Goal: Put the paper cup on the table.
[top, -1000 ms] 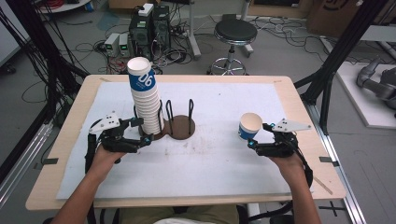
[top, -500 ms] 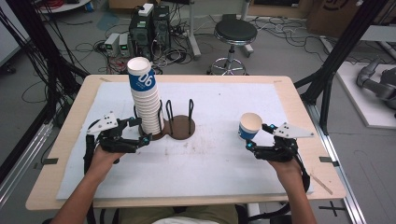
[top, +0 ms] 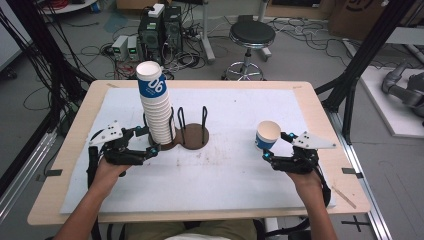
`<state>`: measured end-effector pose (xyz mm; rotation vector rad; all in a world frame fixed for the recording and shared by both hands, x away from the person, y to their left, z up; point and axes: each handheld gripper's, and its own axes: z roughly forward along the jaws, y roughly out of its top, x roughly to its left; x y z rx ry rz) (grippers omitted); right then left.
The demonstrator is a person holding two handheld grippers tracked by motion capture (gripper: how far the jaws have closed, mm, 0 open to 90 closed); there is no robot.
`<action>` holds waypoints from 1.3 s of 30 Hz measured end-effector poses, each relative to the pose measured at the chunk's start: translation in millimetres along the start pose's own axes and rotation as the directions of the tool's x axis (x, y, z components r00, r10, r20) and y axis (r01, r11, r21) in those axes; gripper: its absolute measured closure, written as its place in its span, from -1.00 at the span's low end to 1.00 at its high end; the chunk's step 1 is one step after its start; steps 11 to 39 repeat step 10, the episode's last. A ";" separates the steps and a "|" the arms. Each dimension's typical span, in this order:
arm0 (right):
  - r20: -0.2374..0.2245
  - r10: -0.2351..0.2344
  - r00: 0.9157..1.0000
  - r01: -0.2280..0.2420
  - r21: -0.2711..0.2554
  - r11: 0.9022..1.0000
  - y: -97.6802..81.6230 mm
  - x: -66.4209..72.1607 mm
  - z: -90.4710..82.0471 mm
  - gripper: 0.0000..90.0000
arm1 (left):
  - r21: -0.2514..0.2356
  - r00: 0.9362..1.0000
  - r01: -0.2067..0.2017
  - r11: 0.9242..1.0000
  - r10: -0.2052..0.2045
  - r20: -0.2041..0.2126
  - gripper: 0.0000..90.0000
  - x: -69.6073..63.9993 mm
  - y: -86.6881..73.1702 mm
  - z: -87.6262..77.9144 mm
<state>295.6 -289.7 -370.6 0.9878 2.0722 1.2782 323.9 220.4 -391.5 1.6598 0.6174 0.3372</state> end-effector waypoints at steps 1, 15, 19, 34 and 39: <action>0.006 -0.003 1.000 0.003 -0.001 1.000 -0.3 -0.7 -0.1 -0.63 | 0.002 1.000 0.000 1.000 0.000 0.000 -0.60 0.1 0.0 0.3; 0.014 0.004 1.000 -0.004 0.000 1.000 -2.7 -5.1 1.2 -0.63 | -0.001 1.000 0.006 1.000 -0.006 -0.005 -0.60 3.0 0.0 3.2; 0.014 0.004 1.000 -0.004 0.000 1.000 -2.7 -5.1 1.2 -0.63 | -0.001 1.000 0.006 1.000 -0.006 -0.005 -0.60 3.0 0.0 3.2; 0.014 0.004 1.000 -0.004 0.000 1.000 -2.7 -5.1 1.2 -0.63 | -0.001 1.000 0.006 1.000 -0.006 -0.005 -0.60 3.0 0.0 3.2; 0.014 0.004 1.000 -0.004 0.000 1.000 -2.7 -5.1 1.2 -0.63 | -0.001 1.000 0.006 1.000 -0.006 -0.005 -0.60 3.0 0.0 3.2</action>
